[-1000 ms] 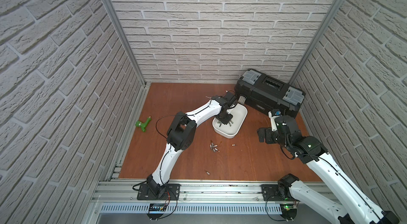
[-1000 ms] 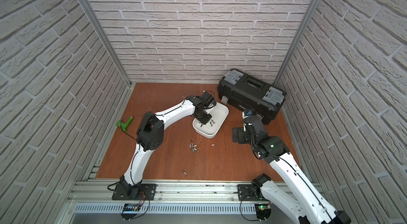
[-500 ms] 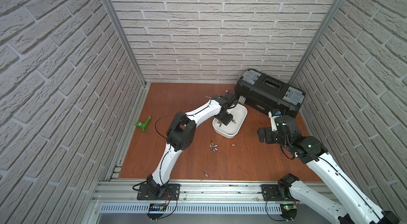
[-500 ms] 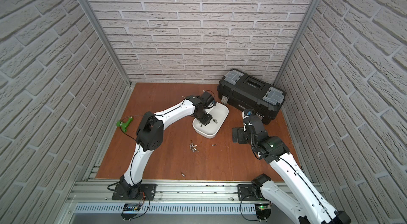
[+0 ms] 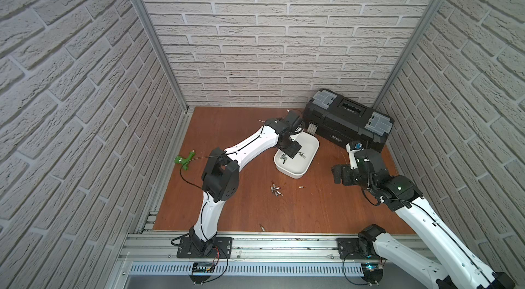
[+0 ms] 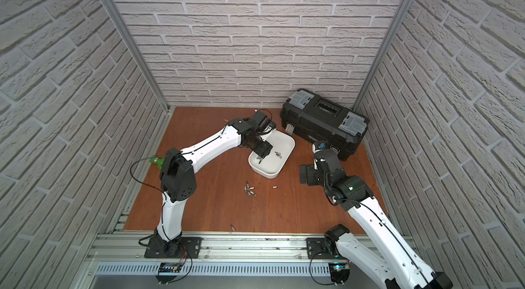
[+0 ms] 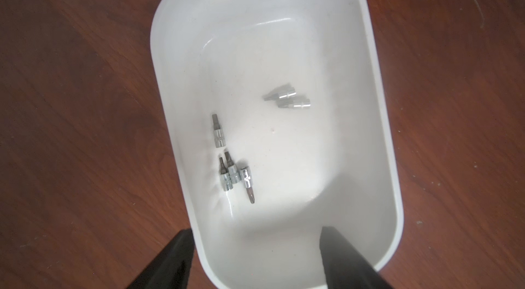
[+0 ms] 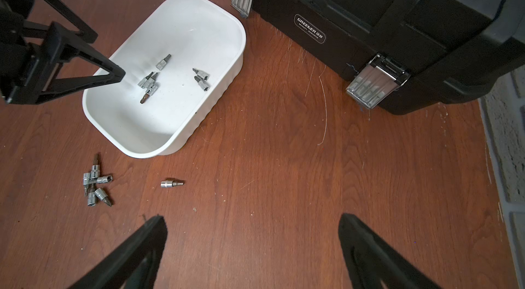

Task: Put the bit on the desktop into the storage box
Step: Pick up the screwdriver bit from the center of the board.

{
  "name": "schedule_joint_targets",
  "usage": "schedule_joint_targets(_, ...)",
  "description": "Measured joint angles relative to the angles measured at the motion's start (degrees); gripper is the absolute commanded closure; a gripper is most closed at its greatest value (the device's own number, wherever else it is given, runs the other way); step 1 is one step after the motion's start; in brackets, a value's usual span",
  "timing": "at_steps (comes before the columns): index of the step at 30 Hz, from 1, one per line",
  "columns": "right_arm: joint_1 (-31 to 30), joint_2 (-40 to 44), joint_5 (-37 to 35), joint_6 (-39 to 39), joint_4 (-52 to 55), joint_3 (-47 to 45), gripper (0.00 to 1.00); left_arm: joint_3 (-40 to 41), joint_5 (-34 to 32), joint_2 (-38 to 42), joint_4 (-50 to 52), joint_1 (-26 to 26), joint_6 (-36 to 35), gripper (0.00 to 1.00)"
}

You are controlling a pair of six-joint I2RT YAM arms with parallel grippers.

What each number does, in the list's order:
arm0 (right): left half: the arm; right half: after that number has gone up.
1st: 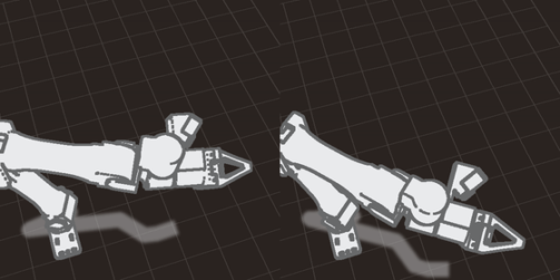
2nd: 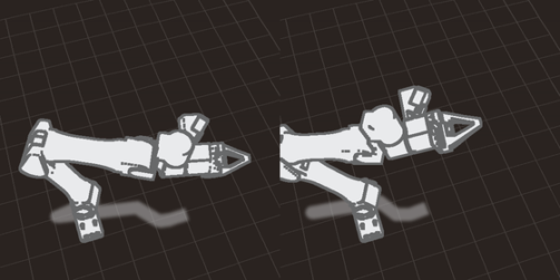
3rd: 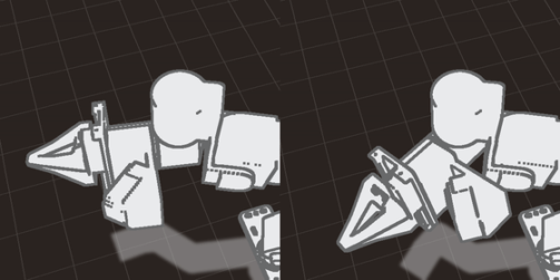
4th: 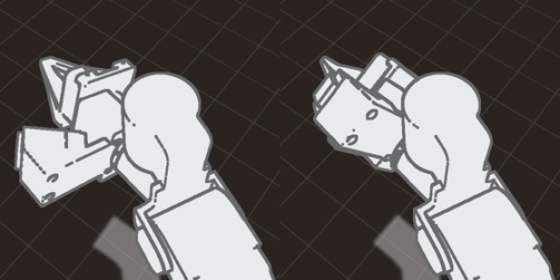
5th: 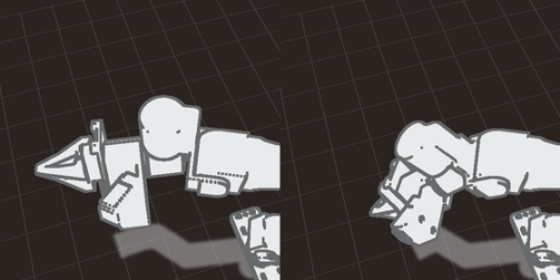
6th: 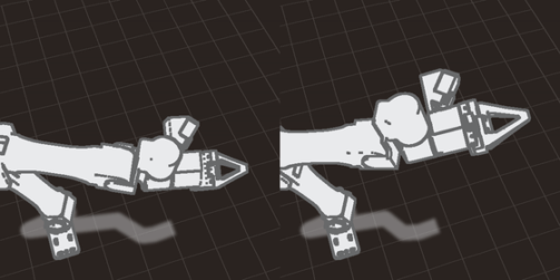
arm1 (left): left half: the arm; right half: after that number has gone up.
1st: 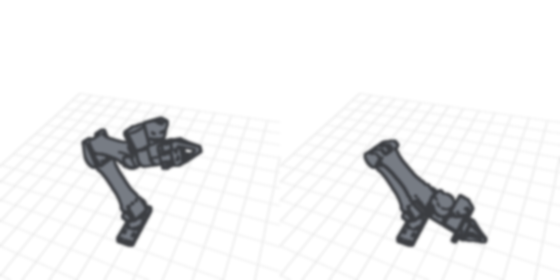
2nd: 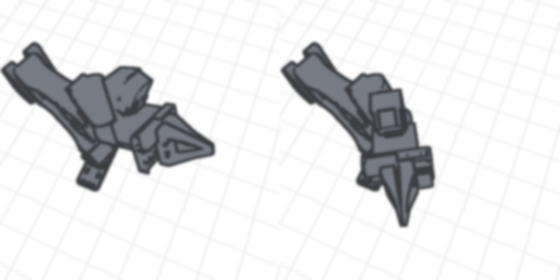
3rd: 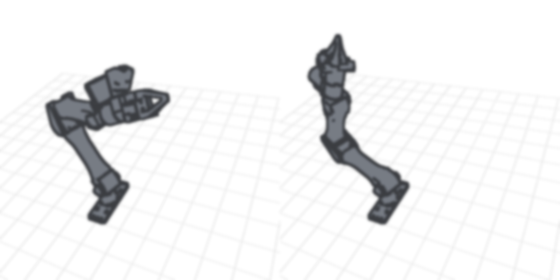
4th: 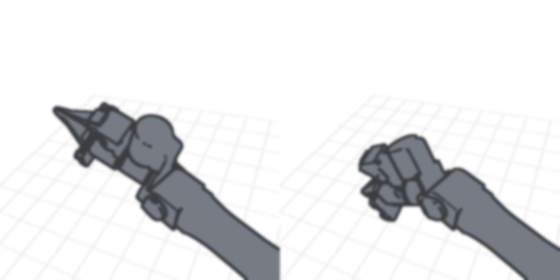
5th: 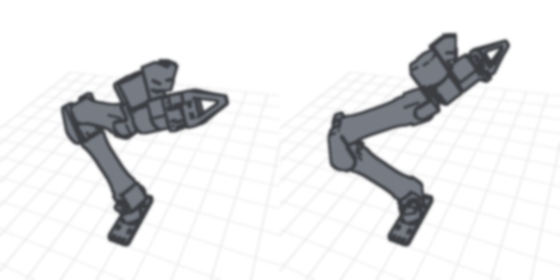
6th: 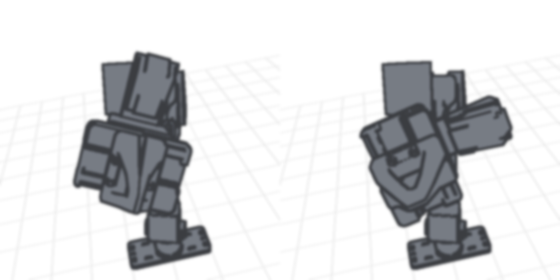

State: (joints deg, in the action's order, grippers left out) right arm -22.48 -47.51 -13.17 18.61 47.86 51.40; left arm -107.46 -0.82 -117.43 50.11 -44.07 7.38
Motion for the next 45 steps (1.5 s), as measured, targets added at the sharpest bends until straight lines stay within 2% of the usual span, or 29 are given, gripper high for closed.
schedule_joint_targets(21, 0.0, -0.9, 1.0, -0.4, 0.0, 0.0, 0.01, 18.4, -3.5, 18.4, -3.5, 1.4, 2.9, 0.12)
schedule_joint_targets(39, 0.0, -3.2, 7.9, -0.4, 2.2, 1.4, 0.00, 42.3, -5.6, 41.1, -5.9, 3.3, 11.4, 0.02)
schedule_joint_targets(42, -0.6, -3.7, 9.8, -0.1, 2.9, 2.0, 0.00, 47.1, -5.7, 45.4, -6.1, 4.9, 13.4, 0.02)
schedule_joint_targets(45, -2.6, -4.1, 11.0, 0.7, 4.4, 3.2, 0.00, 51.6, -4.7, 49.5, -7.1, 8.7, 15.3, 0.02)
